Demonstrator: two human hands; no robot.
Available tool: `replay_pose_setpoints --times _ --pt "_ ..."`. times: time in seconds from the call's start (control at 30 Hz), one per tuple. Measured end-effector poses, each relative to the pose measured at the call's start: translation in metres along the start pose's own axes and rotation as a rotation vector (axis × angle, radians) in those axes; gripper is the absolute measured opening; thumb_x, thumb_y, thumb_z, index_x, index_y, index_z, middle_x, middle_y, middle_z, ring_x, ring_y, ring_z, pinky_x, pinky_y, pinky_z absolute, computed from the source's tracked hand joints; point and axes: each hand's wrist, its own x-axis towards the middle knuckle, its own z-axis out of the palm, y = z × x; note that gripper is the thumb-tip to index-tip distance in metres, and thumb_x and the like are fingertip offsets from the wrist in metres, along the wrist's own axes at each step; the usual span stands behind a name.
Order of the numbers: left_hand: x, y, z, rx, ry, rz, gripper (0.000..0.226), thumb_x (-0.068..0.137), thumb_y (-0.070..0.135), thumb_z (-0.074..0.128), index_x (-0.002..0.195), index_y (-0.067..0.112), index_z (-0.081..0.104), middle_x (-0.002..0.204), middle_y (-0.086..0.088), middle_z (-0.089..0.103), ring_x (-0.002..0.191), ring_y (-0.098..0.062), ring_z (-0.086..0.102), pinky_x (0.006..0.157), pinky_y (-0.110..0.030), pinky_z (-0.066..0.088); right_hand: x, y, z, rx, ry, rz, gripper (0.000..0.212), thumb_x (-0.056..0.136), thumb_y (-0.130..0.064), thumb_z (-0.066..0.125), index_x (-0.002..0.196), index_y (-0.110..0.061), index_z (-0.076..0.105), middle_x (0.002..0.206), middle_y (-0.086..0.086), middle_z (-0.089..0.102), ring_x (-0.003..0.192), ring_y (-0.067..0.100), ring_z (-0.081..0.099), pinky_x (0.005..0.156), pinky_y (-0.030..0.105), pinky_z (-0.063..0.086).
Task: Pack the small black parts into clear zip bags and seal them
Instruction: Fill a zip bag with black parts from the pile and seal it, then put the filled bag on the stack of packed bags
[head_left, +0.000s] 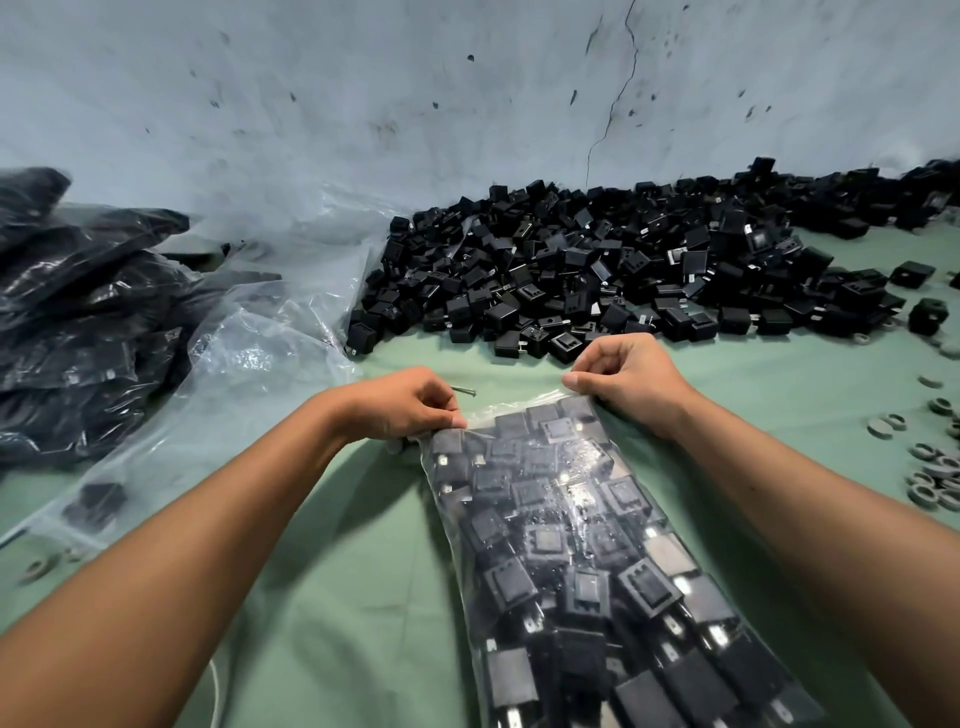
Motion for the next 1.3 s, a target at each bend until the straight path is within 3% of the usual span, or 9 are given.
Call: replay_pose_setpoints --times 0.23,0.47,0.6,0.73,0.93,1.03,1.13,1.23,1.3 --pt "-0.024 -0.03 -0.011 -0.176 -0.101 -0.008 0.023 0.103 0.012 0.06 0.084 0.001 0.063 0.06 -0.001 0.056 0.049 -0.015 0.048 0.049 -0.025 0.044 0.001 0.0 0.001 -0.016 0.017 -0.002 0.017 0.078 -0.021 0.09 0.08 -0.01 0.077 0.069 0.007 0.073 0.056 0.006 0.059 0.054 0.015 0.048" --pt "-0.033 -0.025 -0.004 -0.021 -0.027 0.0 0.031 0.108 0.019 0.05 0.078 0.011 0.05 0.07 -0.004 0.044 0.06 -0.015 0.043 0.06 -0.03 0.043 0.0 -0.002 0.003 -0.043 0.032 0.006 0.017 0.078 -0.021 0.089 0.081 -0.009 0.077 0.068 0.007 0.072 0.056 0.007 0.058 0.055 0.015 0.048" --pt "-0.04 -0.027 0.004 0.067 0.026 0.017 0.03 0.109 0.021 0.048 0.081 0.013 0.056 0.07 0.003 0.053 0.058 -0.007 0.043 0.059 -0.021 0.04 0.001 -0.001 0.002 -0.063 0.06 0.008 0.017 0.078 -0.021 0.089 0.079 -0.011 0.076 0.07 0.01 0.073 0.056 0.007 0.058 0.055 0.015 0.048" --pt "-0.042 -0.03 0.014 0.141 0.205 0.042 0.026 0.105 0.017 0.054 0.08 0.016 0.061 0.071 0.007 0.06 0.061 -0.003 0.049 0.067 -0.025 0.042 0.002 0.001 0.005 -0.086 0.096 0.028 0.017 0.079 -0.026 0.089 0.078 -0.014 0.076 0.07 0.008 0.074 0.057 0.006 0.059 0.055 0.015 0.049" --pt "-0.05 -0.01 0.043 0.374 0.655 -0.179 0.017 0.103 0.031 0.055 0.09 0.02 0.059 0.099 -0.006 0.068 0.094 -0.031 0.063 0.083 -0.041 0.052 -0.01 -0.021 0.005 -0.009 0.058 0.193 0.024 0.096 -0.033 0.071 0.095 -0.009 0.068 0.063 0.004 0.068 0.05 0.011 0.06 0.051 0.03 0.051" --pt "-0.066 0.004 0.058 0.153 0.81 -0.269 0.036 0.104 0.038 0.052 0.089 0.008 0.065 0.089 -0.013 0.073 0.084 -0.036 0.069 0.081 -0.041 0.056 -0.031 -0.039 -0.005 -0.464 0.006 0.255 0.056 0.099 -0.06 0.052 0.073 -0.011 0.056 0.06 0.002 0.057 0.048 0.014 0.052 0.054 0.027 0.044" --pt "-0.079 0.033 0.081 -0.409 0.538 -0.357 0.052 0.105 0.046 0.051 0.085 0.0 0.066 0.068 -0.015 0.074 0.063 -0.034 0.075 0.072 -0.047 0.064 -0.063 -0.055 -0.009 -0.636 -0.219 0.351 0.078 0.087 -0.084 0.028 0.073 -0.013 0.058 0.068 0.002 0.058 0.058 0.012 0.057 0.061 0.025 0.046" --pt "-0.086 0.053 0.1 -0.406 0.522 -0.348 0.05 0.095 0.059 0.057 0.085 0.011 0.068 0.079 -0.008 0.074 0.08 -0.033 0.074 0.075 -0.039 0.061 -0.092 -0.071 -0.006 -0.497 -0.35 0.427 0.09 0.069 -0.093 0.047 0.094 -0.009 0.065 0.084 0.009 0.074 0.074 0.021 0.076 0.077 0.038 0.06" --pt "-0.091 0.057 0.109 -0.517 0.533 -0.336 0.062 0.077 0.069 0.058 0.101 0.014 0.072 0.103 -0.01 0.075 0.099 -0.033 0.071 0.09 -0.045 0.059 -0.103 -0.082 -0.003 -0.307 -0.308 0.454 0.088 0.058 -0.085 0.07 0.102 -0.01 0.063 0.08 0.004 0.079 0.073 0.021 0.078 0.066 0.034 0.061"
